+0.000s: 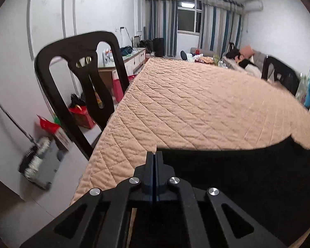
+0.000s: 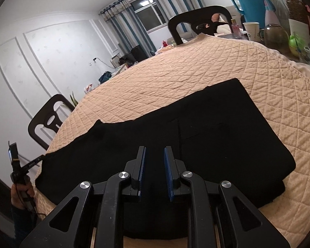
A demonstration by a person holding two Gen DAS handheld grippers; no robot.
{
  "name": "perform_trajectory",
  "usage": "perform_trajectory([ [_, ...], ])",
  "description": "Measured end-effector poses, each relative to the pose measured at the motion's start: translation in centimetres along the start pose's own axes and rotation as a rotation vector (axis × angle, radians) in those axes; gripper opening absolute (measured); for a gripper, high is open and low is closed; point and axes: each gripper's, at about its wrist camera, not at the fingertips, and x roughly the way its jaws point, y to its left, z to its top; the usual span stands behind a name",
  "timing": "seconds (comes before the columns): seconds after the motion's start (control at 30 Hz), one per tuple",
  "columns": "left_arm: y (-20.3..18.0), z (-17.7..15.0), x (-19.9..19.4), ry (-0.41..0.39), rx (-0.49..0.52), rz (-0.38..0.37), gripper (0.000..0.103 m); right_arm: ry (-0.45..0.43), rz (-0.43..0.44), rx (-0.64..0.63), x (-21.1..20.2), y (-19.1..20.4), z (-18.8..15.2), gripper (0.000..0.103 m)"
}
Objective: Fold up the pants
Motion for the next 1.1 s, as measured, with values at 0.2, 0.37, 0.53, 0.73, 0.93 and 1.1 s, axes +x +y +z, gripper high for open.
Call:
perform_trajectory([
  [0.2, 1.2, 0.5, -0.8, -0.054, -0.024, 0.029, 0.003, -0.003, -0.005, 0.003, 0.0, -0.1, 0.0, 0.018],
  [0.37, 0.2, -1.0, -2.7, -0.041, -0.035, -0.113, 0.007, 0.001, -0.014, -0.009, 0.2, 0.3, -0.1, 0.018],
  [0.53, -2.0, -3.7, -1.7, 0.034, 0.012, -0.197, 0.024, 0.009, -0.091, -0.051, 0.2, -0.3, -0.5, 0.018],
  [0.73, -1.3, -4.4, -2.3, 0.053, -0.022, -0.168, 0.024, -0.047, -0.186, 0.012, -2.5, -4.1, -0.5, 0.018],
  [0.93, -3.9, -5.0, -4.1, 0.041, 0.012, -0.229, 0.027, -0.068, -0.275, -0.043, -3.5, -3.1, -0.4, 0.018],
  [1.1, -6.4, -5.0, -3.8, 0.045, 0.048, -0.282, 0.034, -0.009, -0.211, -0.21, -1.0, 1.6, -1.2, 0.025],
])
